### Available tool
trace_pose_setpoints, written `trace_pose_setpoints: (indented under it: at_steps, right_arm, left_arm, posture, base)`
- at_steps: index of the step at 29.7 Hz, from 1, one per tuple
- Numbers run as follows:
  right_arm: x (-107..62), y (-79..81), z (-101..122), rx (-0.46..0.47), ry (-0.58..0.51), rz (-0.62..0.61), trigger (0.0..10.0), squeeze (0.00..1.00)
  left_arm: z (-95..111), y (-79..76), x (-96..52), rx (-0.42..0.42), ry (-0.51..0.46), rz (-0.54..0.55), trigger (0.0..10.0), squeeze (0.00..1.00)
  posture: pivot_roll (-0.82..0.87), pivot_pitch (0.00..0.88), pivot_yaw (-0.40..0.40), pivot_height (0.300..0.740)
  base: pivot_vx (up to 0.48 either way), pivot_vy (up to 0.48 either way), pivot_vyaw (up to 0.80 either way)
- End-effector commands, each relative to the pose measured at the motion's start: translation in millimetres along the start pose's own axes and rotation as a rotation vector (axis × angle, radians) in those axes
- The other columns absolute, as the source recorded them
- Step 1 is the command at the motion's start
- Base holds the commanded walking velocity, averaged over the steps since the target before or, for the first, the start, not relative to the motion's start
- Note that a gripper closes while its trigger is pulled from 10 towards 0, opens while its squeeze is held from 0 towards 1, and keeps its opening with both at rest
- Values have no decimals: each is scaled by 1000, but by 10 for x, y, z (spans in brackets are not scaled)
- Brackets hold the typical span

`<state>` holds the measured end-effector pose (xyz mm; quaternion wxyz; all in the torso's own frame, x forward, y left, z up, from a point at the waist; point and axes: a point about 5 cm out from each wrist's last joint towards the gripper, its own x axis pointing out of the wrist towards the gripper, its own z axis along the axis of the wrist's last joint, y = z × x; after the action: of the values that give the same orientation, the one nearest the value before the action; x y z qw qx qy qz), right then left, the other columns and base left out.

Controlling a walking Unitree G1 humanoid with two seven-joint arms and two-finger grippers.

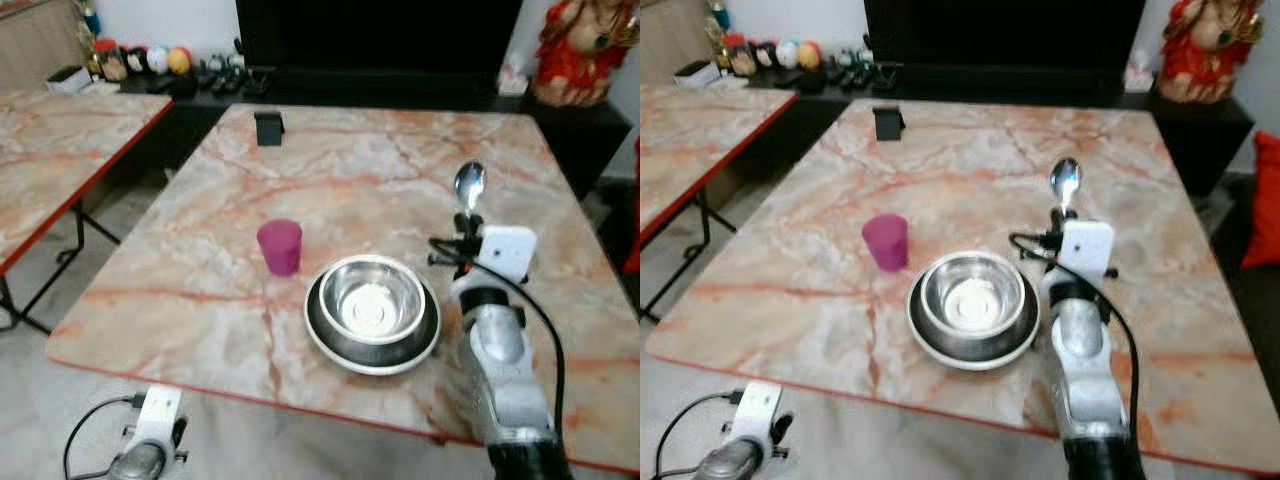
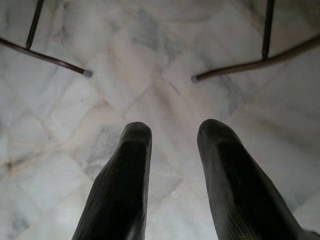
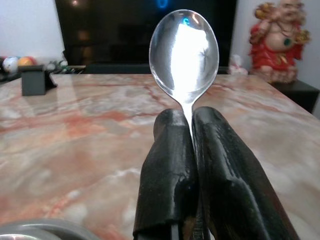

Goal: Setting the table

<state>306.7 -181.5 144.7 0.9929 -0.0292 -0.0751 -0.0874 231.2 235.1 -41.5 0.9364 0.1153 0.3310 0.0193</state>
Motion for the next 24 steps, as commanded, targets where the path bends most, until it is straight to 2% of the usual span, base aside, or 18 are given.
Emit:
trace_pose_setpoints:
  at_steps: [1, 8, 15, 24]
  right_arm:
    - [11, 101, 67, 18, -31, 23, 10000, 0]
    - [11, 67, 80, 20, -37, 12, 10000, 0]
    - [-8, 50, 309, 59, -191, 1, 10000, 0]
    - [-14, -49, 394, 30, -246, -49, 10000, 0]
  left_arm:
    - [-54, 62, -24, 2, 12, 9, 10000, 0]
    - [-50, 51, -25, -12, 4, 3, 10000, 0]
    - [-54, 43, -27, -9, 1, -2, 10000, 0]
    - [-272, 35, -92, -9, 94, -12, 10000, 0]
  posture:
    - [22, 0, 33, 740]
    - [22, 0, 32, 740]
    - [20, 0, 34, 740]
    - [16, 0, 35, 740]
  base:
    - [0, 0, 0]
    - [0, 0, 0]
    - [0, 0, 0]
    - [0, 0, 0]
